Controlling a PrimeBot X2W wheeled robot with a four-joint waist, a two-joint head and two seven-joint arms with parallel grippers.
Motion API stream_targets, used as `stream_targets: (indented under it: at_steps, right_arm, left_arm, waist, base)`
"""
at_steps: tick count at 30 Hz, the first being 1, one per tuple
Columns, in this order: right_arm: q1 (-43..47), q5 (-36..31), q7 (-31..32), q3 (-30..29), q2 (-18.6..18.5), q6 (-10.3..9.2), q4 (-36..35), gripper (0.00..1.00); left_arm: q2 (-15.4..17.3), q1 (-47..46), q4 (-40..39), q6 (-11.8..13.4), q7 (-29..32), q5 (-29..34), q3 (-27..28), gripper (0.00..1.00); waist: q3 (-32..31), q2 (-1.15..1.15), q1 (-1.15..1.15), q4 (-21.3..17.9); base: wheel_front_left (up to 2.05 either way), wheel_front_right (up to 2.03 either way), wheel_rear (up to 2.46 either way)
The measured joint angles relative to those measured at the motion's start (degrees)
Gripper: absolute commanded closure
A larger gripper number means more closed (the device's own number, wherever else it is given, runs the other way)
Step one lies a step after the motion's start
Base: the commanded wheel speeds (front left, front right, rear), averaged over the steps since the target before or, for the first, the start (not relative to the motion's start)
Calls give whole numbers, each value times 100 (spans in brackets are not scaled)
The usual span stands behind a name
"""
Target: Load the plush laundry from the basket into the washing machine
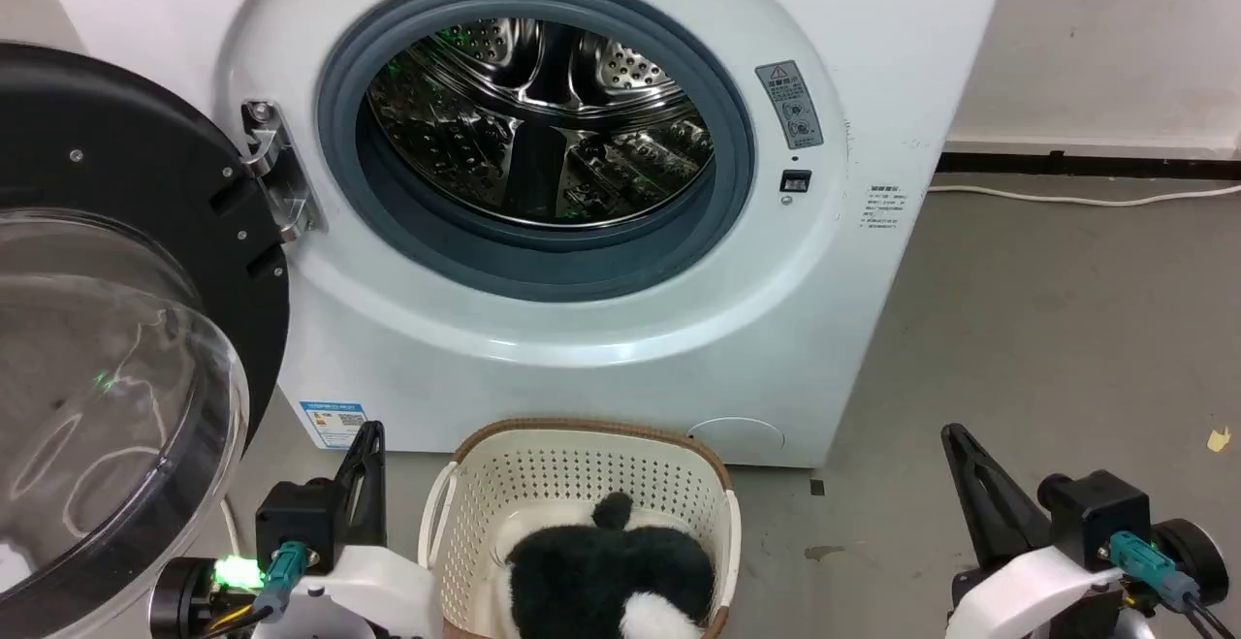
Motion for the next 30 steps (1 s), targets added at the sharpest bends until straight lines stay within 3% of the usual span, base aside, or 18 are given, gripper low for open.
stream_targets:
  at_steps: [21, 22, 30]
  right_arm:
    - [0, 1, 0, 0, 0, 0, 0, 100]
    - [2, 3, 0, 0, 0, 0, 0, 0]
    - [2, 23, -9, -2, 0, 0, -1, 0]
  left_arm:
    - [0, 0, 0, 0, 0, 0, 0, 100]
    - [0, 0, 1, -1, 0, 0, -2, 0]
    - [0, 0, 2, 0, -10, -1, -32, 0]
  waist:
    - [0, 0, 0, 0]
    - [0, 0, 0, 0]
    - [0, 0, 0, -3]
  base:
    - [0, 0, 0]
    - [0, 0, 0]
    - [0, 0, 0]
